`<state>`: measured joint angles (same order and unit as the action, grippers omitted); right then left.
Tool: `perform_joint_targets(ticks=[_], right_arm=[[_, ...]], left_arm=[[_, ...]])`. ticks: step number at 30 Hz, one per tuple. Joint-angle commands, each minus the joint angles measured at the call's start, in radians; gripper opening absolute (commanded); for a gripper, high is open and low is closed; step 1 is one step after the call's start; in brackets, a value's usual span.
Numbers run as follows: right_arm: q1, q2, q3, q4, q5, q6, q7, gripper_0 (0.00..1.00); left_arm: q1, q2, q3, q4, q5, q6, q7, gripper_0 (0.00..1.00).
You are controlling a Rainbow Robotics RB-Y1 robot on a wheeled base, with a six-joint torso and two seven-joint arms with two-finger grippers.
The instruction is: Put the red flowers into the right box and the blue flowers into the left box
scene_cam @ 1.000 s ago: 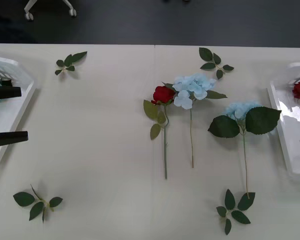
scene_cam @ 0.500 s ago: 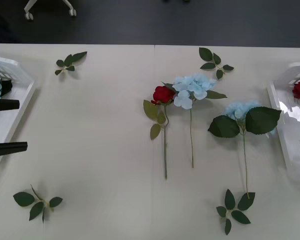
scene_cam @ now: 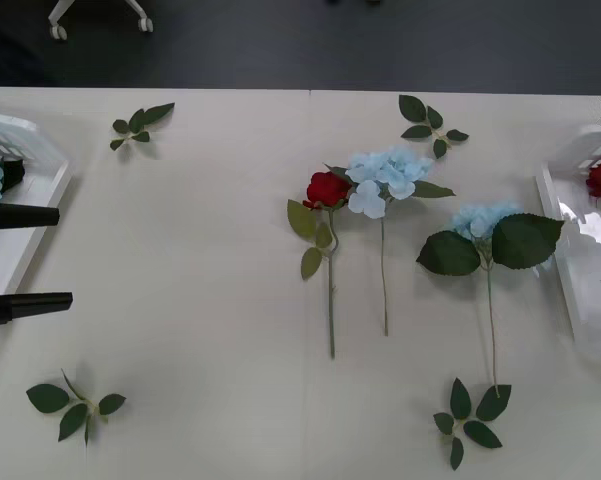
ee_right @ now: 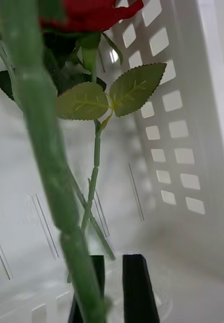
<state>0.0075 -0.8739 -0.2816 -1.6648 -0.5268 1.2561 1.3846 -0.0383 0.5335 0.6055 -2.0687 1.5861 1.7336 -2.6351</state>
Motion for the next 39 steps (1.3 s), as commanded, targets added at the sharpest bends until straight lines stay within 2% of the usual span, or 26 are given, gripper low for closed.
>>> perform_joint_targets(ticks=[1, 2, 3, 10, 15, 24, 28, 32, 39], right_arm=[[-0.009, -0.016, 0.015, -0.02, 0.001, -0.017, -0.006, 0.67], [-0.009, -0.016, 0.021, -0.02, 0.001, -0.021, -0.006, 0.79], [-0.009, -0.013, 0.022, -0.02, 0.001, -0.024, -0.006, 0.82], [-0.009, -0.002, 0.029, -0.02, -0.009, -0.029, -0.015, 0.83], [-0.012, -0.004, 0.022, -0.047, -0.114, -0.015, -0.018, 0.82], [-0.011, 0.003, 0.018, -0.224, -0.335, 0.106, -0.033, 0.82], [-0.011, 0.062, 0.024, -0.319, -0.398, 0.163, -0.033, 0.83], [-0.011, 0.131, 0.091, -0.354, -0.371, 0.16, -0.027, 0.83], [-0.012, 0.237, 0.271, -0.349, -0.19, 0.089, -0.024, 0.82]], left_arm=[[0.005, 0.006, 0.011, -0.031, 0.002, 0.003, -0.032, 1.0], [0.005, 0.006, 0.011, -0.031, 0.002, 0.003, -0.032, 1.0], [0.005, 0.006, 0.011, -0.031, 0.002, 0.003, -0.032, 1.0], [0.005, 0.006, 0.011, -0.031, 0.002, 0.003, -0.032, 1.0], [0.005, 0.006, 0.011, -0.031, 0.002, 0.003, -0.032, 1.0], [0.005, 0.006, 0.011, -0.031, 0.002, 0.003, -0.032, 1.0], [0.005, 0.006, 0.011, -0.031, 0.002, 0.003, -0.032, 1.0], [0.005, 0.006, 0.011, -0.031, 0.002, 0.003, -0.032, 1.0], [0.005, 0.006, 0.011, -0.031, 0.002, 0.003, -0.032, 1.0]])
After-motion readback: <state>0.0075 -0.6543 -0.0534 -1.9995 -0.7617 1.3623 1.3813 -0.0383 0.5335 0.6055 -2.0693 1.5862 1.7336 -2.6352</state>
